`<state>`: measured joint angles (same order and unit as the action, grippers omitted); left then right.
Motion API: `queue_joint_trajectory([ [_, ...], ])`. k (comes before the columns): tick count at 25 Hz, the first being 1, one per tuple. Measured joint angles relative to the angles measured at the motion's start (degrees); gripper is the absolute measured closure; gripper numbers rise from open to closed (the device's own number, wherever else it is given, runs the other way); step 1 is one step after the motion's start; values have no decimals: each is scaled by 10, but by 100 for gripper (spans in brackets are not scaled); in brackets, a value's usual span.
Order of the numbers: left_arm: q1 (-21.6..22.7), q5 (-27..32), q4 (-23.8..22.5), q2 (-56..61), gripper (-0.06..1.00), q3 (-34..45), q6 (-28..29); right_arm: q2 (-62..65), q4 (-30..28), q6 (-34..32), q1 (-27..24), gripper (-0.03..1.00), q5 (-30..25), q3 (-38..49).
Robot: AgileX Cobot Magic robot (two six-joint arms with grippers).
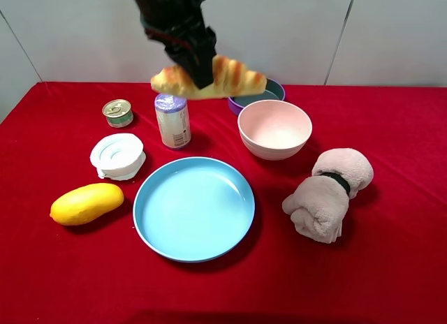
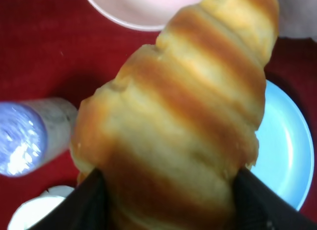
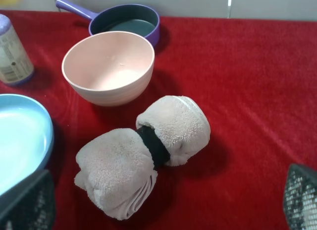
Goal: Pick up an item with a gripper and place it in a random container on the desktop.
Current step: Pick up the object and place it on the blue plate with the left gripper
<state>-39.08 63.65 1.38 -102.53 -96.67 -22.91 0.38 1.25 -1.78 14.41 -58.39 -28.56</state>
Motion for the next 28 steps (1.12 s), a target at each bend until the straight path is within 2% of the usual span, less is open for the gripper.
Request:
queue_joint_trajectory([
  [4, 0, -49, 1, 31, 44, 77, 9, 0, 0, 0, 0, 28, 0, 0],
  [11, 0, -116, -1, 36, 44, 163, 16, 0, 0, 0, 0, 28, 0, 0],
  [19, 0, -153, -1, 33, 44, 216, 22, 0, 0, 0, 0, 28, 0, 0],
  [28, 0, -231, -2, 33, 44, 287, 22, 0, 0, 0, 0, 28, 0, 0],
])
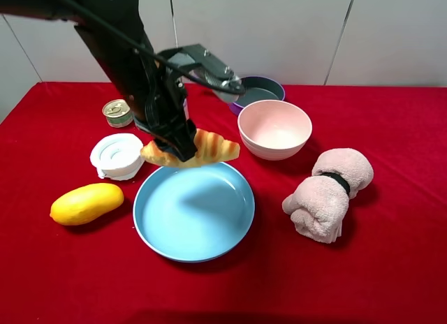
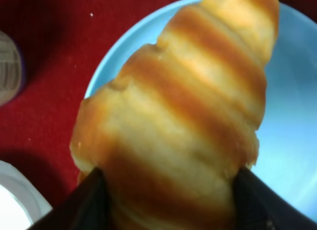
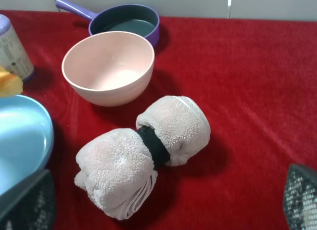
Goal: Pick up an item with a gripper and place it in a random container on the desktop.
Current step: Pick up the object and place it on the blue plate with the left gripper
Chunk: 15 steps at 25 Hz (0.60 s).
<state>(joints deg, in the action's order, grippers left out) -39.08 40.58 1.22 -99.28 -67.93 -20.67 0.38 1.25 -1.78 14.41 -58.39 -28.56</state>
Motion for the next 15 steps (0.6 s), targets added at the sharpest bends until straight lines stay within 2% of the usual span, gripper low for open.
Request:
queue_joint_trajectory([
  [15, -17, -101, -1, 0, 44, 93, 0, 0, 0, 0, 0, 28, 0, 0],
])
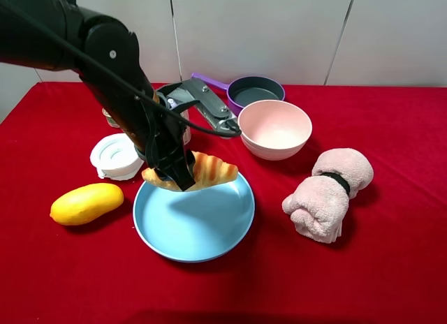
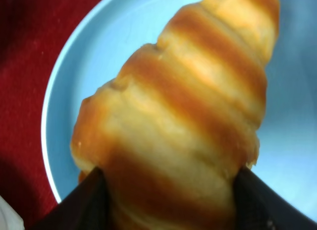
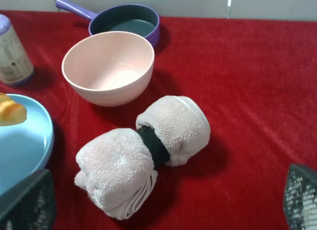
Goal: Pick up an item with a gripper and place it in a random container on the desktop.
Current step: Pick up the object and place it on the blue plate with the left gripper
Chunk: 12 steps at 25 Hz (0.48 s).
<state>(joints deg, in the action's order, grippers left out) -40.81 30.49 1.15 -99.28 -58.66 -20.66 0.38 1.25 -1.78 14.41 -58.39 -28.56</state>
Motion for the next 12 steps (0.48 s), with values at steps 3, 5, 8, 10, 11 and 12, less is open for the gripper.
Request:
queue_joint_trajectory([
  [3, -2, -19, 0, 0, 44, 18, 0, 0, 0, 0, 0, 28, 0, 0],
  [5, -5, -30, 0, 0, 44, 29, 1, 0, 0, 0, 0, 28, 0, 0],
  [8, -7, -38, 0, 0, 44, 38, 1, 0, 0, 0, 0, 28, 0, 0],
  [10, -7, -39, 0, 0, 44, 39, 1, 0, 0, 0, 0, 28, 0, 0],
  [11, -7, -39, 0, 0, 44, 39, 1, 0, 0, 0, 0, 28, 0, 0],
  [12, -7, -40, 0, 0, 44, 39, 2, 0, 0, 0, 0, 28, 0, 0],
])
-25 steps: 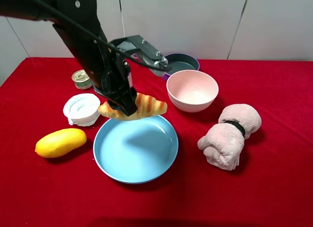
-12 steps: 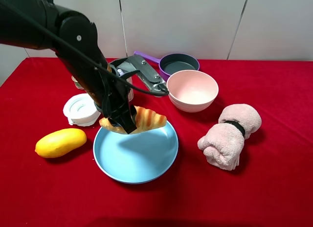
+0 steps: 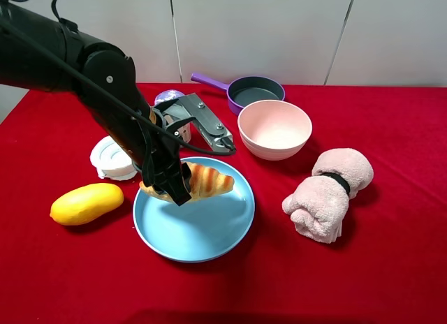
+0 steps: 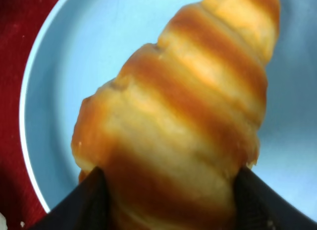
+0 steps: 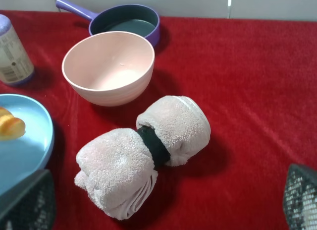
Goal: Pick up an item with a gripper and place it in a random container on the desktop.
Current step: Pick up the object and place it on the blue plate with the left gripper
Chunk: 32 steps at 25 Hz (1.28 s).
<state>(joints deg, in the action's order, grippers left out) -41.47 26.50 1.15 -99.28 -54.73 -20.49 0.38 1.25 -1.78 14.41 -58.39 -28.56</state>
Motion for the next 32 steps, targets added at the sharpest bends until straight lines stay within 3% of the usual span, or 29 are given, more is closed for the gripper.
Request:
queue_joint_trajectory([
  [32, -11, -14, 1, -54, 44, 2, 2, 0, 0, -1, 0, 28, 0, 0],
])
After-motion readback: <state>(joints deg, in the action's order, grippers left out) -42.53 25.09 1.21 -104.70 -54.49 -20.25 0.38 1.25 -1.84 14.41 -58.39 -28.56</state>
